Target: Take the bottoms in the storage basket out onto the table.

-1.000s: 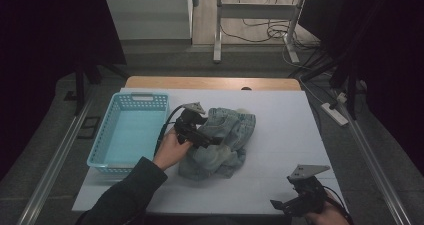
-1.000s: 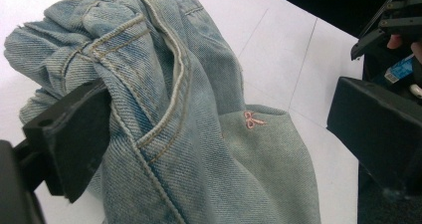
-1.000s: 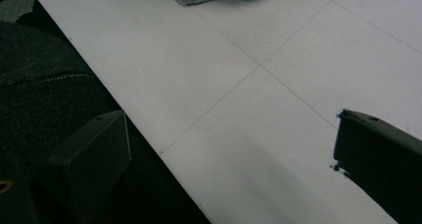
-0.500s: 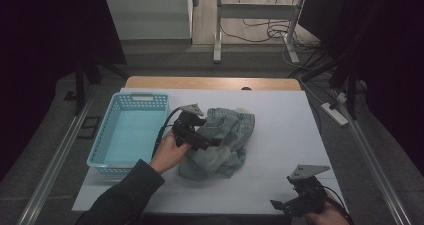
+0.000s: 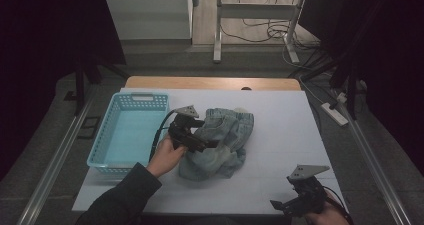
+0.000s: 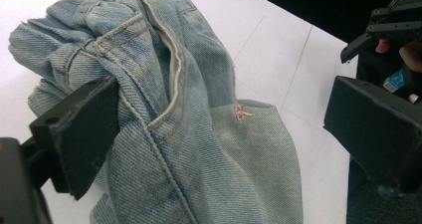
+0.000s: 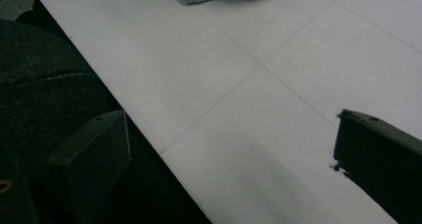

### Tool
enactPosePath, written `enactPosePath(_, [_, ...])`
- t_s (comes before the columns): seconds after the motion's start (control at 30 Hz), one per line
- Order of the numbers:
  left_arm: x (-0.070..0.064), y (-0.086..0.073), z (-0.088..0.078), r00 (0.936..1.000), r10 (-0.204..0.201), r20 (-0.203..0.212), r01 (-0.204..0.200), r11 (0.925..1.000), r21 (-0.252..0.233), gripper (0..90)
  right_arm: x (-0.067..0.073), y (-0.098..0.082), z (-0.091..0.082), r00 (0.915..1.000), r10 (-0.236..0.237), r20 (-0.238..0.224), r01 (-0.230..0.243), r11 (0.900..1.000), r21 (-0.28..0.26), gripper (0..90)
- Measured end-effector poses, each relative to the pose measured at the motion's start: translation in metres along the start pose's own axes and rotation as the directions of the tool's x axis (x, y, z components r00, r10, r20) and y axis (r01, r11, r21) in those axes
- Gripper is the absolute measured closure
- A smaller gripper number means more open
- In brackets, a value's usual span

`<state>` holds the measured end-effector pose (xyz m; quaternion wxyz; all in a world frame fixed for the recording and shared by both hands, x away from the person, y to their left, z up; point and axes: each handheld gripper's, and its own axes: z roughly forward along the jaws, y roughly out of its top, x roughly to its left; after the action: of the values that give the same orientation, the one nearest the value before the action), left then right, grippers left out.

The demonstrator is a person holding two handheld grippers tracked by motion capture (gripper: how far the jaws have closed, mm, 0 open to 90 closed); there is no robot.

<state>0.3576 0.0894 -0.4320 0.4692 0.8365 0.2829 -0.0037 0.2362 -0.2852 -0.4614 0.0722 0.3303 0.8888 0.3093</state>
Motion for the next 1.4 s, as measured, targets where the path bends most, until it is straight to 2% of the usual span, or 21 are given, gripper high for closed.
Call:
enactPosePath(0.13, [-0.001,-0.002,0.000,0.9999,0.007,-0.007,-0.007,1.0000,0.005,3.1,0.000,0.000,0.000,1.0000,0.000,-0.001,0.000,1.000,0.001,1.3])
enactPosePath(0.23, [0.000,-0.003,-0.001,1.0000,-0.002,0.003,0.002,1.0000,-0.004,3.1,0.000,0.000,0.000,1.0000,0.000,-0.002,0.000,1.000,0.002,1.3])
enactPosePath(0.43, [-0.003,-0.005,-0.004,1.0000,0.004,0.006,-0.004,0.9999,-0.016,2.7,0.000,0.000,0.000,1.0000,-0.001,-0.003,0.001,1.000,0.003,1.3])
enactPosePath(0.6, [-0.003,-0.007,-0.006,0.9998,0.007,-0.017,-0.008,0.9999,-0.012,2.6,0.000,0.000,0.001,1.0000,-0.002,-0.004,0.002,1.000,0.005,1.3])
enactPosePath(1.13, [-0.006,-0.014,-0.013,0.9999,-0.016,-0.003,0.016,0.9997,-0.018,2.2,0.000,0.000,0.001,1.0000,-0.004,-0.004,0.004,1.000,0.007,1.3])
enactPosePath(1.4, [-0.010,-0.016,-0.017,1.0000,-0.009,-0.004,0.009,0.9999,-0.013,3.2,0.000,0.000,0.001,1.0000,-0.003,-0.004,0.003,1.000,0.007,1.3])
